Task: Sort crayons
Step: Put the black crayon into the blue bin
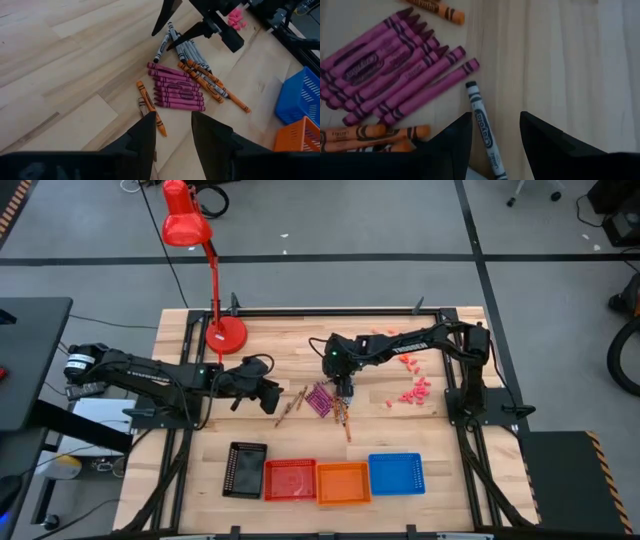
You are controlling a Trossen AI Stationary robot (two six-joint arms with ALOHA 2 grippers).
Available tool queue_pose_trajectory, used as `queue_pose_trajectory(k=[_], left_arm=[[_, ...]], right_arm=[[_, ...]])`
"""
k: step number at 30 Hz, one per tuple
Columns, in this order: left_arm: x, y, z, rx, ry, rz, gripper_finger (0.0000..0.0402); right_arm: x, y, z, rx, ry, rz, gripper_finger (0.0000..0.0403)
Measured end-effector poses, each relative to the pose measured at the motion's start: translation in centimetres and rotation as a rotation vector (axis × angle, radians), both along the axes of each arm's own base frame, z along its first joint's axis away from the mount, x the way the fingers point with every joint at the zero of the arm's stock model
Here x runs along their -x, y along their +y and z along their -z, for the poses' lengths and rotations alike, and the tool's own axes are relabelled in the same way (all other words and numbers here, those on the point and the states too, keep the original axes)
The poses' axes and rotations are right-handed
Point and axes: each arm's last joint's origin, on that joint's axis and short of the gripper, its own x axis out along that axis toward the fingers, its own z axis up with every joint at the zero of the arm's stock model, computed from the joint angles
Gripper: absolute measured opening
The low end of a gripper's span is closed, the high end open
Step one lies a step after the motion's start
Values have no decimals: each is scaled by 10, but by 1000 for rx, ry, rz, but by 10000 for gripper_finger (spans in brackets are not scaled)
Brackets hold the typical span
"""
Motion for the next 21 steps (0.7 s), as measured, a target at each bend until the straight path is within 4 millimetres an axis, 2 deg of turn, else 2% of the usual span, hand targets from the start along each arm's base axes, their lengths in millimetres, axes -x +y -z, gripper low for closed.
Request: queue_pose_trajectory(k=[12,21], left_arm=[[0,0,0,1,0,1,137],[0,0,0,2,0,3,137]], right_arm=[[10,1,15,-12,5,-2,163],[11,2,16,-17,12,0,91]])
